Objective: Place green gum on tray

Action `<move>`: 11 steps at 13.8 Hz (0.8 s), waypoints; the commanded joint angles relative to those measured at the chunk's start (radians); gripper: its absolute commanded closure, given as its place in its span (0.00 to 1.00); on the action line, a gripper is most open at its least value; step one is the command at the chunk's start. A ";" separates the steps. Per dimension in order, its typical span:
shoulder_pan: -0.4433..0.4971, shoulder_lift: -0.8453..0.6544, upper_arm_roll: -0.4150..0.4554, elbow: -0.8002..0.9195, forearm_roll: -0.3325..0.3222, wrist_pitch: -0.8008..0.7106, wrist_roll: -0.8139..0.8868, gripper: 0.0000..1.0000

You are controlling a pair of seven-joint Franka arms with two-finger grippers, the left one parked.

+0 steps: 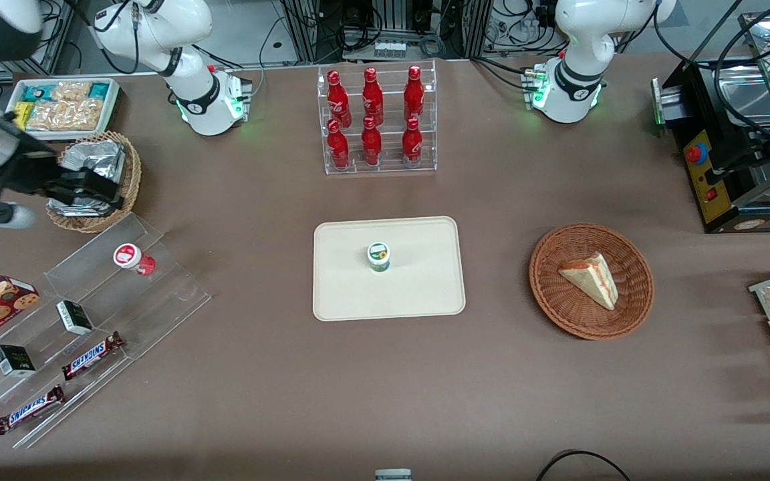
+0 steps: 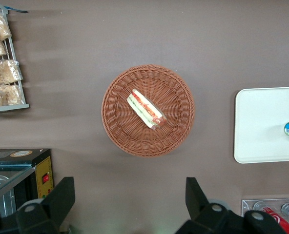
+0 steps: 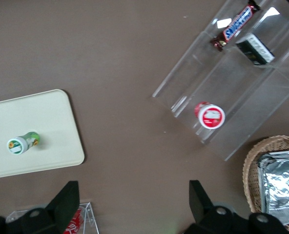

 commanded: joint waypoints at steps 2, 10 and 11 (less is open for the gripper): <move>-0.118 -0.002 0.058 0.023 0.016 -0.059 -0.099 0.00; -0.241 0.011 0.161 0.041 -0.027 -0.042 -0.129 0.00; -0.238 0.018 0.161 0.041 -0.041 -0.032 -0.129 0.00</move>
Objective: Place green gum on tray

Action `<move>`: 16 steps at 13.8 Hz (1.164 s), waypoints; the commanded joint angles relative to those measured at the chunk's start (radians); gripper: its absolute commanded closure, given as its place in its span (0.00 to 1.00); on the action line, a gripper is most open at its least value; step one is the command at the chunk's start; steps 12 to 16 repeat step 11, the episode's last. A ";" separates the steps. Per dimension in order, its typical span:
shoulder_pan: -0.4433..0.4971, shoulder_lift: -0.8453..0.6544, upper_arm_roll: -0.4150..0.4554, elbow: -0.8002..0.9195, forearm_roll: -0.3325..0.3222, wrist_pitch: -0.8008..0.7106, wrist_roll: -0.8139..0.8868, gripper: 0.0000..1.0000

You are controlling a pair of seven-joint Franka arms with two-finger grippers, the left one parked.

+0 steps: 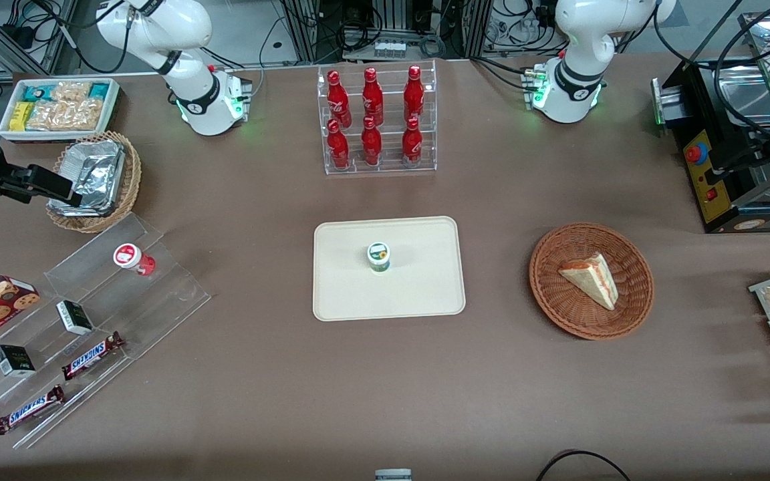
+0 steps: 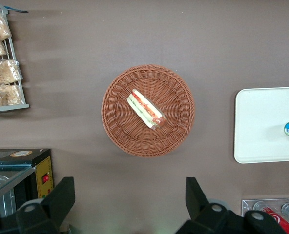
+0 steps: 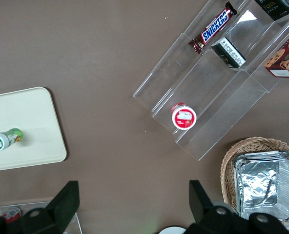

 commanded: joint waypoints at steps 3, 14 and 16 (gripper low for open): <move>0.007 0.029 0.002 0.024 -0.032 0.003 -0.014 0.00; 0.061 0.047 -0.041 0.025 -0.072 0.042 -0.016 0.00; 0.061 0.047 -0.041 0.025 -0.072 0.042 -0.016 0.00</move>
